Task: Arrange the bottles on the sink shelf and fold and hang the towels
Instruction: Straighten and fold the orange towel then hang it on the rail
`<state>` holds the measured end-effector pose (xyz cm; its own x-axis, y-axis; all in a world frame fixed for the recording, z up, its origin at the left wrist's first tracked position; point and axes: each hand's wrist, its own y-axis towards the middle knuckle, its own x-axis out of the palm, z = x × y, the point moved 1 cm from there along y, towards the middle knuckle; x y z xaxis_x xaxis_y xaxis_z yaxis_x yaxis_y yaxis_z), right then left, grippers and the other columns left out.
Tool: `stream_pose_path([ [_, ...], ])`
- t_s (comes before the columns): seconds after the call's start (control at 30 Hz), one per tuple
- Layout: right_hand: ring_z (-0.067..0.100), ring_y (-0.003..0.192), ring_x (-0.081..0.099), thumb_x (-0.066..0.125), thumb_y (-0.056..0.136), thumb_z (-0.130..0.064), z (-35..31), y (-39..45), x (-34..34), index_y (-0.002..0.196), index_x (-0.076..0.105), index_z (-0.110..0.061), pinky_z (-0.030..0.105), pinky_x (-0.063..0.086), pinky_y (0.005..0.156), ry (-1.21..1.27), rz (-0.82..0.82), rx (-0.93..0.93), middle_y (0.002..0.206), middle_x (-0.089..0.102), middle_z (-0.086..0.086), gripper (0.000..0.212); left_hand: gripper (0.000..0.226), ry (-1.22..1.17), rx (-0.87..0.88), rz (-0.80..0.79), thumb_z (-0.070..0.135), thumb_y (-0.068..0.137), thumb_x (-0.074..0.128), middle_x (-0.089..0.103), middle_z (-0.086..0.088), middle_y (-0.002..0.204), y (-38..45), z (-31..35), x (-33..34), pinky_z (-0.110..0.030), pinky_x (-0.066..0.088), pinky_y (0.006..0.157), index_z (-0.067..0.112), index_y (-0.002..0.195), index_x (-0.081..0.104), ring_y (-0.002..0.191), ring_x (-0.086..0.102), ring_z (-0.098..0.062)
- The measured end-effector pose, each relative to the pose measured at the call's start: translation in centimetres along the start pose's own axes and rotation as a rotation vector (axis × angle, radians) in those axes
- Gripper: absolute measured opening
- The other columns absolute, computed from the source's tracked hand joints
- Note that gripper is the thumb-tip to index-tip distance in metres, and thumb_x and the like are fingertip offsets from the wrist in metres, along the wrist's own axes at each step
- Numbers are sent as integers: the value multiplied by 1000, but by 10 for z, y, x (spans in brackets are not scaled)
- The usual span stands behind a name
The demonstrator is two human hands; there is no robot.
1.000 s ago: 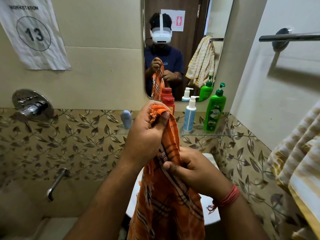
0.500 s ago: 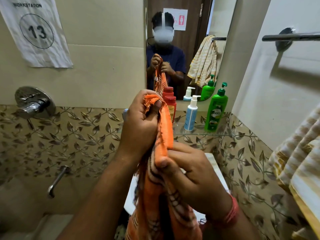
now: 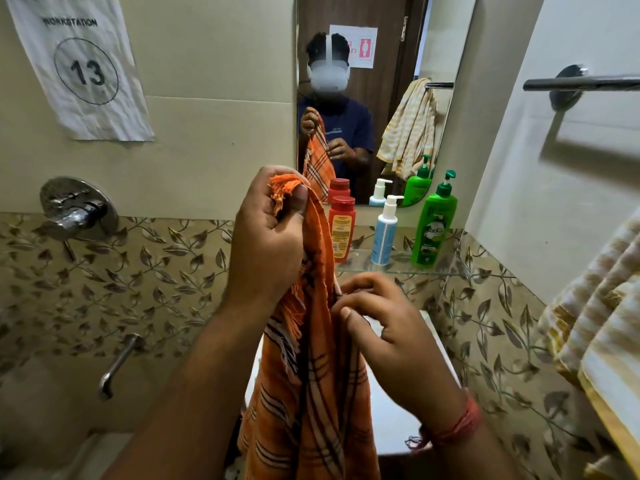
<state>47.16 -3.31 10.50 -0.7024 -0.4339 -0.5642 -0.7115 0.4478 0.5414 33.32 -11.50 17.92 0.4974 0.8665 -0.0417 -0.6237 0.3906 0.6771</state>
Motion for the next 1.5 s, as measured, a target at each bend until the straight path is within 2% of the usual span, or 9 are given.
stream_pose_path([
  [0.1,9,98,60,57,95,-20,1,-5,11,98,72,-19,16,47,81,18,210,-29,100,58,-11,15,17,-4,3,1,14,103,51,59,9,83,0,4,-2,-5,47,59,30,98,51,72,63,11],
  [0.57,5,87,62,60,93,-9,-1,22,41,101,71,-18,21,51,73,36,299,128,92,68,-6,16,4,-43,9,-114,11,102,52,56,9,72,-13,-1,3,-9,46,53,13,101,55,63,61,4],
  [0.77,26,75,65,58,92,-21,7,17,17,94,68,-23,43,56,66,807,409,174,83,68,8,10,13,-58,-96,11,14,103,53,58,9,77,-7,-13,-15,-11,47,53,24,96,56,61,62,5],
  [0.87,29,83,65,53,98,-21,6,13,11,109,62,-23,45,57,69,511,315,-64,94,66,8,14,5,-33,-122,33,18,103,53,59,8,77,-6,-18,-16,-14,49,52,21,101,56,58,61,3],
  [0.93,14,91,62,45,99,-18,11,12,8,112,63,-20,27,54,74,160,247,-218,99,62,-2,22,4,-33,-131,31,20,103,52,59,7,78,-6,-19,-16,-15,50,53,20,102,56,58,62,1],
  [1.0,3,91,56,45,98,-25,15,13,8,109,66,-20,13,47,70,-36,177,-213,98,56,-6,24,5,-36,-128,20,21,103,52,60,6,80,-6,-18,-16,-15,51,54,19,104,56,61,64,1],
  [1.17,3,91,50,52,88,-59,13,10,13,97,66,-32,18,47,65,-170,28,-102,100,42,-13,32,5,-60,-108,7,19,103,51,60,7,78,-6,-12,-11,-11,49,56,21,102,55,63,64,4],
  [1.37,5,118,50,62,77,-68,23,14,37,105,74,-23,32,50,98,157,-233,125,124,48,-14,54,6,-96,-85,-48,14,103,50,58,6,77,-6,-6,-3,-9,48,56,19,103,54,62,63,5],
  [1.5,14,104,59,64,86,-52,35,7,42,76,68,-15,34,53,86,339,-209,121,112,57,-4,39,5,-63,-90,0,17,103,51,59,7,81,-2,-10,-6,-9,49,58,20,102,54,67,64,7],
])
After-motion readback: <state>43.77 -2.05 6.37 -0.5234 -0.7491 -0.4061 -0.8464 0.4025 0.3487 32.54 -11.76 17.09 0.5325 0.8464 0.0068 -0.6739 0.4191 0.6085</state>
